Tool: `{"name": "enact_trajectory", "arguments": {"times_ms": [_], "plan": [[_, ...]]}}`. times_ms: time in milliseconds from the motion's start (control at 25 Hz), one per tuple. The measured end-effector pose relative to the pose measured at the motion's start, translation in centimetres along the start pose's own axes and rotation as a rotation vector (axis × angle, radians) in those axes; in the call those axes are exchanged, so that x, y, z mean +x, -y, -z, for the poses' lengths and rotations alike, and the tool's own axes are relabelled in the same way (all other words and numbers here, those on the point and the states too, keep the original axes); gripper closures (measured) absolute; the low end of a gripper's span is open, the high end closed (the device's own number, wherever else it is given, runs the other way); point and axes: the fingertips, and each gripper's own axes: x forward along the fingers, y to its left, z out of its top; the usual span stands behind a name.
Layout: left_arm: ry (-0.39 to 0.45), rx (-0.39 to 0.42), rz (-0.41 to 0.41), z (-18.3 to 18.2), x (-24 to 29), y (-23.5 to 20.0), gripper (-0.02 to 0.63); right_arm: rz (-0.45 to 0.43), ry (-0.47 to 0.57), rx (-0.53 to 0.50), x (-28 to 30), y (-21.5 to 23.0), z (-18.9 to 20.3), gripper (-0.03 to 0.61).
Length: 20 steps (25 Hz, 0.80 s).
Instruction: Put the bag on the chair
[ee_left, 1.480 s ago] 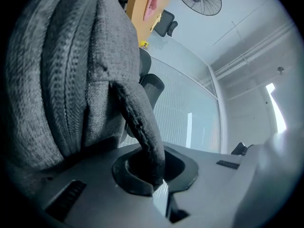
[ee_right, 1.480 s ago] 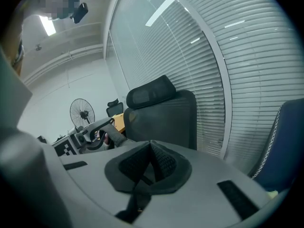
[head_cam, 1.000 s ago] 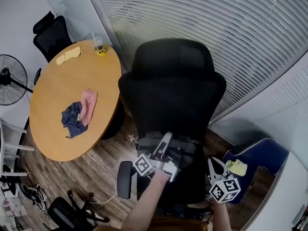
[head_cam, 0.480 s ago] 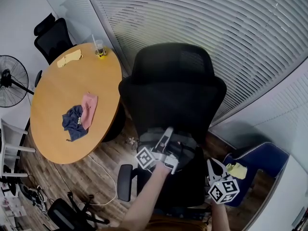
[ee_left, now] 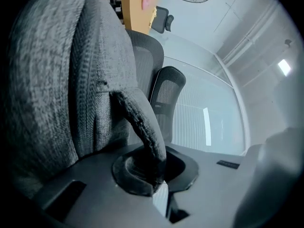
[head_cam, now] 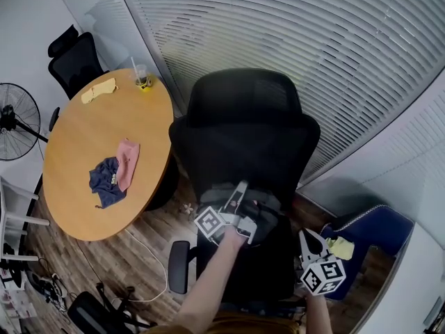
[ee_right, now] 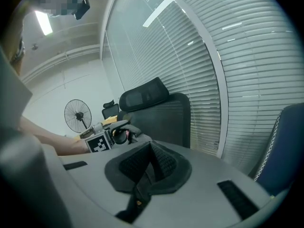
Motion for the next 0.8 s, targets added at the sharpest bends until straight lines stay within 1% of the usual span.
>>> {"name": "enact_trajectory", "arguments": {"times_ms": [120,280,480,520,680,800], "plan": [[0.025,-0.008,-0.04,-0.1,0.2,0.0,0.589,0.009,0.02,-0.017,-0.5,-0.1,-0.6,0.566],[0.046,-0.026,-0.057,0.1,-0.4,0.5,0.586,-0.001,0.032,-0.04,-1.2,-1.1,-1.3,0.566],[0.008,-0.016,-0.085,0.8,-0.5,0.7,0.583,-0.001,0.04,-0.051,-1.7,-1.6,-1.6,0.566],[0.003,-0.018,-0.084,0.8,-0.6,0.9,0.575,-0.002,0.04,-0.054,-1.8,-1.9,-1.6,0.566],[-0.021,-0.002,-0.086,0.9,-1.0,1.8,0.493,-0.01,0.046,-0.068,-2.3,-3.0,-2.2,0.566],[-0.029,-0.025,-0.113,1.0,-1.7,1.7,0.495,-0.011,0.062,-0.097,-2.7,-3.8,-2.8,0.566]]}}
